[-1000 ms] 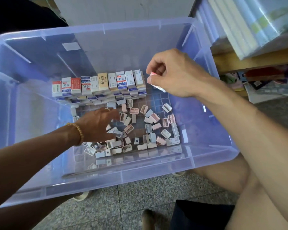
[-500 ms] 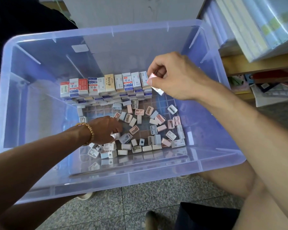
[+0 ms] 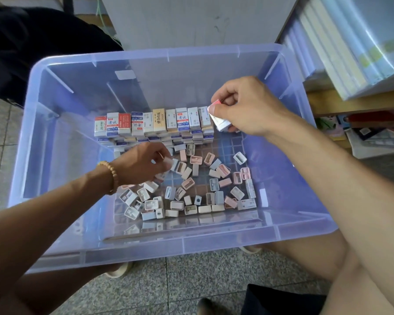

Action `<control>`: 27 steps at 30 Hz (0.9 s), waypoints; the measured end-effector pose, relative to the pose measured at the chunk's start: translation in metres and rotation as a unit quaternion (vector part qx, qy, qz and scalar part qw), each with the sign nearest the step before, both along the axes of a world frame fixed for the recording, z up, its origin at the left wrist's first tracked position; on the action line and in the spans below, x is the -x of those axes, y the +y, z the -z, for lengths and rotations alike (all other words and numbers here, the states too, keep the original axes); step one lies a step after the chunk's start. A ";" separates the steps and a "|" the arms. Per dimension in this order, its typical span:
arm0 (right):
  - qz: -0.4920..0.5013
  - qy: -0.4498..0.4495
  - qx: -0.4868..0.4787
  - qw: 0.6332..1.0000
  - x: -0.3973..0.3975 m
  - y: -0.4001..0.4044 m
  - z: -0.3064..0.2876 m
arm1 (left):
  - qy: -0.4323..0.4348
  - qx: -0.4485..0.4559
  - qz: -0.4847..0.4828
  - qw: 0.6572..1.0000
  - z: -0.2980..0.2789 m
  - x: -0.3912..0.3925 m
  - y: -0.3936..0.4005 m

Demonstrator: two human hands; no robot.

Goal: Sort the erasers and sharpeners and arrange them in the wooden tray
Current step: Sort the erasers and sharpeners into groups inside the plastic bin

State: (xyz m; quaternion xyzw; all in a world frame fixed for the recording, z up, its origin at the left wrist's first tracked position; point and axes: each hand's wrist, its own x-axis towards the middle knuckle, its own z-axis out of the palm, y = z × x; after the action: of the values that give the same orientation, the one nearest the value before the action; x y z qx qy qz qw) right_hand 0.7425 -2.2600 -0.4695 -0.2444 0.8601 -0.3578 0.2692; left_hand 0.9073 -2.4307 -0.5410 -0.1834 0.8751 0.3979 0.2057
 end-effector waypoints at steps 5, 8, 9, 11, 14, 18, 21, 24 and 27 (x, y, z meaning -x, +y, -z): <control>0.090 -0.070 0.066 0.991 -0.004 -0.025 0.006 | 0.006 -0.121 -0.228 0.966 -0.030 -0.022 -0.003; 0.082 -0.064 0.057 0.993 -0.010 -0.039 0.016 | 0.031 -0.148 -0.312 0.938 -0.044 -0.035 -0.007; 0.075 -0.072 0.055 0.993 -0.013 -0.043 0.018 | 0.037 -0.157 -0.331 0.930 -0.048 -0.039 -0.008; 0.050 -0.099 0.040 0.993 -0.018 -0.048 0.022 | 0.047 -0.175 -0.358 0.916 -0.054 -0.045 -0.008; 0.015 -0.104 0.011 0.994 -0.024 -0.058 0.029 | 0.054 -0.186 -0.384 0.903 -0.057 -0.049 -0.008; -0.056 0.049 -0.053 0.996 -0.025 -0.063 0.042 | 0.054 -0.199 -0.388 0.898 -0.056 -0.046 -0.006; -0.102 0.142 -0.097 0.980 -0.021 -0.053 0.052 | 0.054 -0.202 -0.371 0.905 -0.055 -0.040 -0.004; -0.139 0.182 -0.120 0.966 -0.020 -0.049 0.060 | 0.047 -0.201 -0.373 0.905 -0.051 -0.033 -0.003; -0.149 0.218 -0.120 0.957 -0.022 -0.047 0.065 | 0.044 -0.199 -0.382 0.901 -0.048 -0.027 -0.003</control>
State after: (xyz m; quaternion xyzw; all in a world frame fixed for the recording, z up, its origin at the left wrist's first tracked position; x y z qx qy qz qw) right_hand 0.7641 -2.3074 -0.5346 -0.4076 0.8884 -0.1460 0.1527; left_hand 0.9346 -2.4337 -0.4932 -0.4410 0.6485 0.6197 0.0316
